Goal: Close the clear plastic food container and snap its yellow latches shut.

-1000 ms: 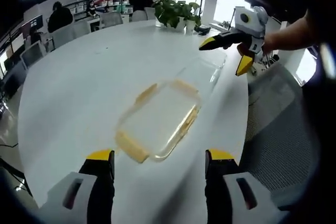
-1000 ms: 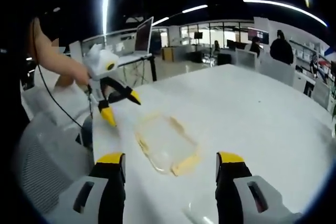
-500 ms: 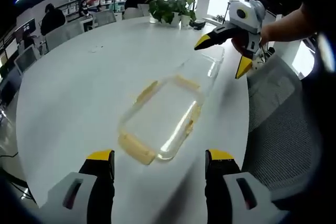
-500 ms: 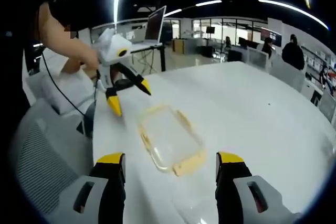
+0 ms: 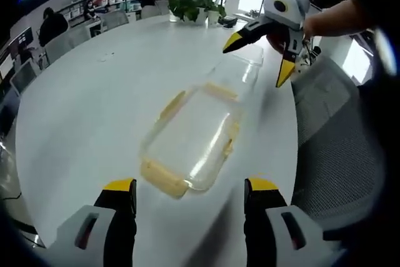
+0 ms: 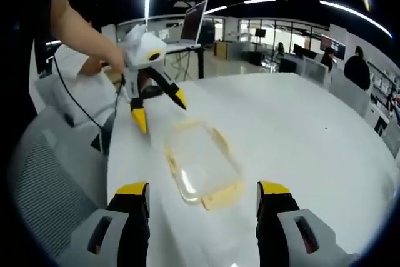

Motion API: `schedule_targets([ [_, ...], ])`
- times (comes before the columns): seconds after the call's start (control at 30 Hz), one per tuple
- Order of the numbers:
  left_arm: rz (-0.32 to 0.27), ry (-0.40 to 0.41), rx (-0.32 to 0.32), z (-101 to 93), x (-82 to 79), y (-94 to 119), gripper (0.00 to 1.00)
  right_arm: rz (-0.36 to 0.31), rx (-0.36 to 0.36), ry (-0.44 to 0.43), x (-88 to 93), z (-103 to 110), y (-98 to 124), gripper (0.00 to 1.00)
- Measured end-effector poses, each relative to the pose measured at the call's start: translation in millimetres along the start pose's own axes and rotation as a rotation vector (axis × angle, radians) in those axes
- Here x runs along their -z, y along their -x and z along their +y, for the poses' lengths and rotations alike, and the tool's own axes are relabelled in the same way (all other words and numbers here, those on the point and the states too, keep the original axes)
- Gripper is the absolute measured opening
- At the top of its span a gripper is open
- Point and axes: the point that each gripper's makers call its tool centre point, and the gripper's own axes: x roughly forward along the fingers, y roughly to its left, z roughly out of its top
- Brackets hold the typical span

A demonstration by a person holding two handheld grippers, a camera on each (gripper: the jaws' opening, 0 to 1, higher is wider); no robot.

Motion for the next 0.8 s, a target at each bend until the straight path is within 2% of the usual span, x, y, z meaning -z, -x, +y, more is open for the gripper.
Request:
schedule_targets([
  [0.33,0.031,-0.045,0.015,5.9,1.7,-2,0.69,0.069,-0.024,0.037,6.7,-3,-8,0.64],
  [0.47,0.050,-0.068,0.024,9.0,3.3,-3,0.69,0.070,-0.034,0.048,6.3,-5,-10,0.65],
  [0.8,0.076,-0.102,0.046,9.0,3.7,-10,0.69,0.124,-0.047,0.102,15.7,-10,-15,0.64],
])
